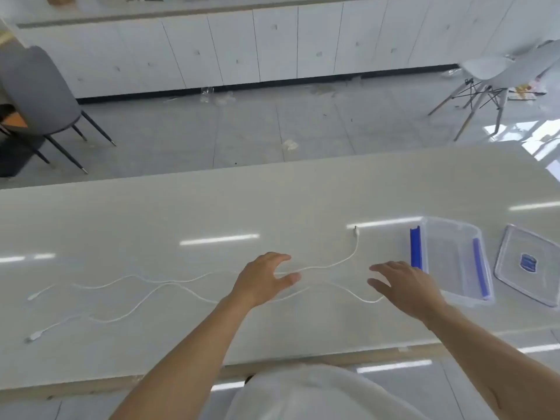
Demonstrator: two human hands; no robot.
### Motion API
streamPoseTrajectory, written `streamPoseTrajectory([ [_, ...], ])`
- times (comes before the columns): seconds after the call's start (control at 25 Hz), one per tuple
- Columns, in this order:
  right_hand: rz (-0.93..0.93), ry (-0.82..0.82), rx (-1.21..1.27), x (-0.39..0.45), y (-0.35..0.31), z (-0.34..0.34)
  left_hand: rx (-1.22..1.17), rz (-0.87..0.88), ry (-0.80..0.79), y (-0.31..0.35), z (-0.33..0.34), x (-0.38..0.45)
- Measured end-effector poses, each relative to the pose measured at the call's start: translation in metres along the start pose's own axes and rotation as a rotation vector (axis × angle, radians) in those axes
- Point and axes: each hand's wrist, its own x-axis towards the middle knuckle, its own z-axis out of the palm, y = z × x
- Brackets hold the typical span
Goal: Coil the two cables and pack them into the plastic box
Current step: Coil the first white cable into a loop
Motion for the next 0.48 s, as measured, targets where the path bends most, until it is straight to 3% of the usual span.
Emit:
streamPoseTrajectory([
  [0.24, -0.013, -0.207, -0.033, -0.016, 0.025, 0.044, 0.154, 0.075, -0.206, 0.013, 0.055, 0.019],
  [0.48, -0.036, -0.214, -0.053, -0.02, 0.03, 0.071, 0.31, 0.157, -0.293, 0.027, 0.081, 0.03],
])
